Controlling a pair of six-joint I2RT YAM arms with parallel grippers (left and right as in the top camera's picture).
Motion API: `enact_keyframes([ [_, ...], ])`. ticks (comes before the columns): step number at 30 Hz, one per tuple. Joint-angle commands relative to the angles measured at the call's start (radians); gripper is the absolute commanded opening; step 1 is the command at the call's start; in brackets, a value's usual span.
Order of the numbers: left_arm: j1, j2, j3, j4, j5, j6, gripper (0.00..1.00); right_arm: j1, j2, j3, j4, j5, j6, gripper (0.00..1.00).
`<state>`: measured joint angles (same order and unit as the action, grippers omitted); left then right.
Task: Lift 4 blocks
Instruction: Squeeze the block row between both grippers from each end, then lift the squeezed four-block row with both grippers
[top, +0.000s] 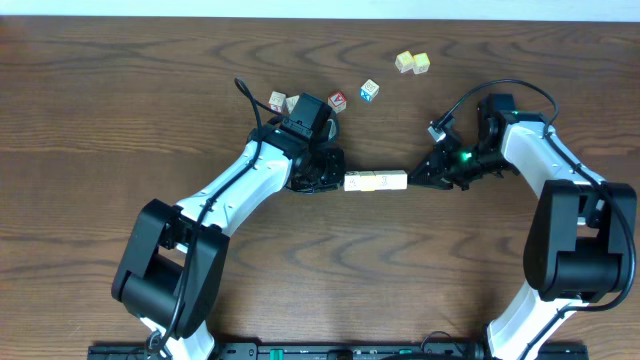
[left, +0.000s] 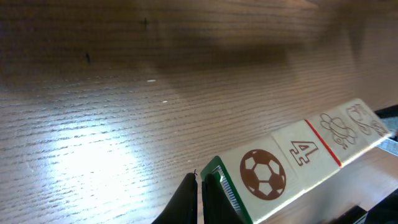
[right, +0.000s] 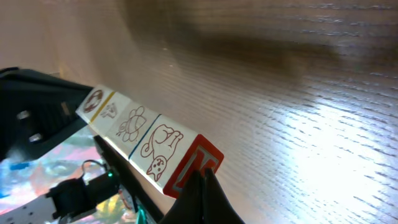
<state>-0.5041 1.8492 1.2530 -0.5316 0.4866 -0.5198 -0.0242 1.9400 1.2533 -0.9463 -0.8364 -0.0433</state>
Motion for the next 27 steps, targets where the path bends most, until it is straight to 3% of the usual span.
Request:
enact_keyframes([
  [1, -0.025, -0.029, 0.010, 0.011, 0.109, 0.016, 0.07, 0.072, -0.006, 0.011, 0.017, -0.100, 0.037, 0.01],
  [27, -0.025, -0.084, 0.010, -0.006, 0.108, 0.016, 0.07, 0.088, -0.146, 0.013, 0.041, -0.096, 0.099, 0.01],
])
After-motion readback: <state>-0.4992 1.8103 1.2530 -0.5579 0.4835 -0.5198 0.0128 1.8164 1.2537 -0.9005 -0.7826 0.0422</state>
